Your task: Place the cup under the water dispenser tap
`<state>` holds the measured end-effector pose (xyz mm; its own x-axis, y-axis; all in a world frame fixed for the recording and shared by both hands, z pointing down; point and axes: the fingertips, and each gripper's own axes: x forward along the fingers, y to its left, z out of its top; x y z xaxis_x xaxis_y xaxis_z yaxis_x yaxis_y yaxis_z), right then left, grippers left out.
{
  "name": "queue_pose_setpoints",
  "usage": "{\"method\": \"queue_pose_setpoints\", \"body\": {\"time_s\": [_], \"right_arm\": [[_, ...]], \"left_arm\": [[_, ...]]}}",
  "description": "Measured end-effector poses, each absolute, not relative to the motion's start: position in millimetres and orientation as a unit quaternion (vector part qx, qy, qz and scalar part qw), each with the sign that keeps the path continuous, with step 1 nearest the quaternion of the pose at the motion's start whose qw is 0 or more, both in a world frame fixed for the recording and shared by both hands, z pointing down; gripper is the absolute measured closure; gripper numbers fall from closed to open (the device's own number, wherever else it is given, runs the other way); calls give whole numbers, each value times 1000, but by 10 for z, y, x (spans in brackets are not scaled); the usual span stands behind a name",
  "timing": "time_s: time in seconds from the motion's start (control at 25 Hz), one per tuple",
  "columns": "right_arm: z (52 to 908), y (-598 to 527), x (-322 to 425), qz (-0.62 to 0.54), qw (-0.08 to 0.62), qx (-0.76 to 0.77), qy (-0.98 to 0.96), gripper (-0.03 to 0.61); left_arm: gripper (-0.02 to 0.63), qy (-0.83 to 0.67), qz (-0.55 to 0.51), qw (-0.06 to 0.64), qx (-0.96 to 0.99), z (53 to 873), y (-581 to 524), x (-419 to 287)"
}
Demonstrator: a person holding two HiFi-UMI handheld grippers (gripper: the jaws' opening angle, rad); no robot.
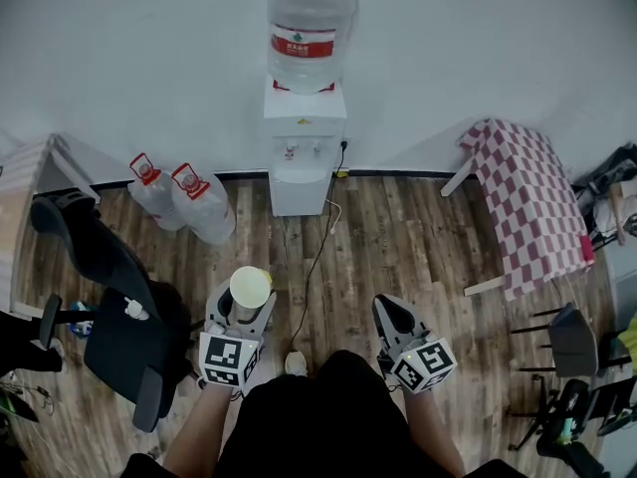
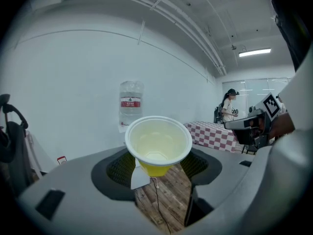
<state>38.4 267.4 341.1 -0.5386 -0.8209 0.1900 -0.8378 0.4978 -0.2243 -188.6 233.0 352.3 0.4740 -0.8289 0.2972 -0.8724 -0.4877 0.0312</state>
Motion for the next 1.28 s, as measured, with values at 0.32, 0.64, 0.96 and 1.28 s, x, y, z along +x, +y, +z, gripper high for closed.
{"method": "queue_pose_setpoints", "body": {"time_s": [0.32,0.64,0.96,1.28], "right_arm": [[3478,2533,254,155,33,472,-867,557],[3546,2088,272,165,32,459,-873,557],[3518,1348,402,167,29,436,-884,557],[3540,589,652,169,27,404,-899,557]], "left_arm": [[322,-509,125,93,846,3568,2152,-2053],[322,-517,133,102,840,3616,1822,-1995],[322,-533,137,98,829,3537,1187,-1829],[322,-554,143,98,814,3503,589,-1534]]}}
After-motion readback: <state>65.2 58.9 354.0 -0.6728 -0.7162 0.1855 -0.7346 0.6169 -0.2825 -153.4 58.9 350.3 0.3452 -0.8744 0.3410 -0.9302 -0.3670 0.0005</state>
